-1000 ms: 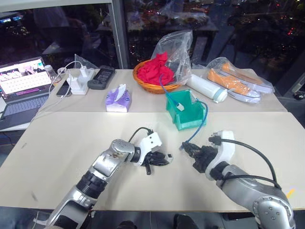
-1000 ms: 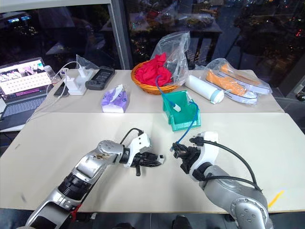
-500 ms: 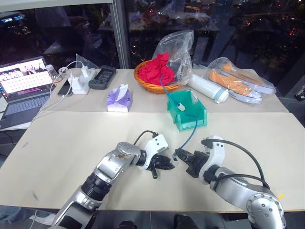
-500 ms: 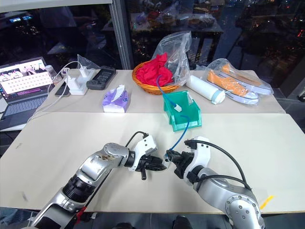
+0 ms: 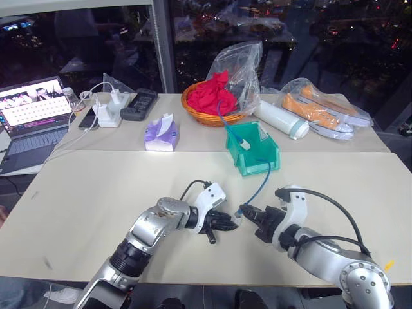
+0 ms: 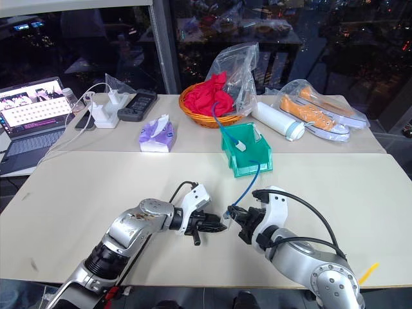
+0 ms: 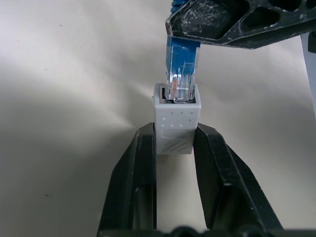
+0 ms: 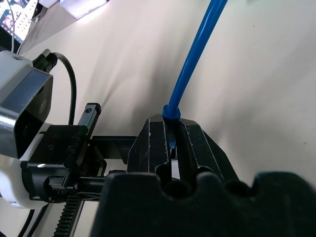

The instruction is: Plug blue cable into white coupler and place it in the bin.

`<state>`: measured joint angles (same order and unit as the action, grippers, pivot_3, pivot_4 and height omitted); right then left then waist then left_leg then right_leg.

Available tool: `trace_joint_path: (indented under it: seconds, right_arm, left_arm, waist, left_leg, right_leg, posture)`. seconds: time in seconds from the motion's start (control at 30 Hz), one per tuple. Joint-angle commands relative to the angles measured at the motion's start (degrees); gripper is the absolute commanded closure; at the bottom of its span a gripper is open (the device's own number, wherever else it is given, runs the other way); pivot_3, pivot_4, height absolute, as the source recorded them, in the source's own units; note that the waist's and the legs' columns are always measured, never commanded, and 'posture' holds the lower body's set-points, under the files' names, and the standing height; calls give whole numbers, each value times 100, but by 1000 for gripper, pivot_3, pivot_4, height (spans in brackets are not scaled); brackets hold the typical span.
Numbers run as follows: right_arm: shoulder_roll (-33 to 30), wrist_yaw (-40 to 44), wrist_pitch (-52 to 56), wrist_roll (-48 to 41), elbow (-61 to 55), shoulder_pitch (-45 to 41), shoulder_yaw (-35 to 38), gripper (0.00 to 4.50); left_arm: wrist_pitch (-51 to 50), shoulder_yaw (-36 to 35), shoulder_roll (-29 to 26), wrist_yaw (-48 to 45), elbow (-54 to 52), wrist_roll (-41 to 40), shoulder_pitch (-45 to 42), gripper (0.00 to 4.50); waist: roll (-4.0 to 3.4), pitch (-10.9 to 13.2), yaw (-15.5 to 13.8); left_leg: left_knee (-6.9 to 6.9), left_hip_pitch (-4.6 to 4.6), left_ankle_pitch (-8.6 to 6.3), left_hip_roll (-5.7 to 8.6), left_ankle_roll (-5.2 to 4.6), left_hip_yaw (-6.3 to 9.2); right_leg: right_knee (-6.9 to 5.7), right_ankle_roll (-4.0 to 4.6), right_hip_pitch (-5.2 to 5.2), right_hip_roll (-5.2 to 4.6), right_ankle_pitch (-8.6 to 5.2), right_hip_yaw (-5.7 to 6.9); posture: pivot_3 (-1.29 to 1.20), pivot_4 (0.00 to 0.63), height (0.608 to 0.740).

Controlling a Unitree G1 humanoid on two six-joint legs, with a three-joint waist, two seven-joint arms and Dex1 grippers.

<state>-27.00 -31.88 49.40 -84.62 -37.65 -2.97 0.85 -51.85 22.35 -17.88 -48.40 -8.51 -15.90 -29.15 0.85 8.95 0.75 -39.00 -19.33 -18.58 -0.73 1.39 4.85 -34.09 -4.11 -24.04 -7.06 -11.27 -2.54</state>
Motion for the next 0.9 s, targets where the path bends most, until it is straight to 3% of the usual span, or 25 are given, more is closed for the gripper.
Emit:
trace_joint_path:
  seconds: [0.03,0.43,0.67,0.9]
  right_arm:
    - [-105,-72,-4,-145,32,68,-15,4500]
    - [-824,-277,367,-277,34,-128,-279,4500]
    - [-1238,66,572,-190,132,-339,-475,4500]
    - [-1346,393,609,14,159,14,-567,4500]
  left_arm:
    - [-131,95,38,138,-112,-37,38,3896]
    - [-506,49,743,1473,-466,269,-135,3896]
    - [-725,87,971,1948,-689,287,-196,3896]
    - [-1085,99,1149,2219,-720,149,-142,3896]
  waist:
    - [0,0,-3]
    - [1,0,-31]
    - [1,0,-16]
    - [4,-2,-32]
  left_leg:
    - [0,0,0,0,0,0]
    - [-8,0,0,1,0,0]
    - [-9,-1,0,2,0,1]
    - [-9,2,0,2,0,1]
  right_leg:
    - [0,0,0,0,0,0]
    - [1,0,10,-1,0,0]
    - [0,0,8,-1,0,0]
    - [2,0,16,-1,0,0]
  posture:
    - [0,150,740]
    - [0,150,740]
    - [0,150,740]
    - [0,150,740]
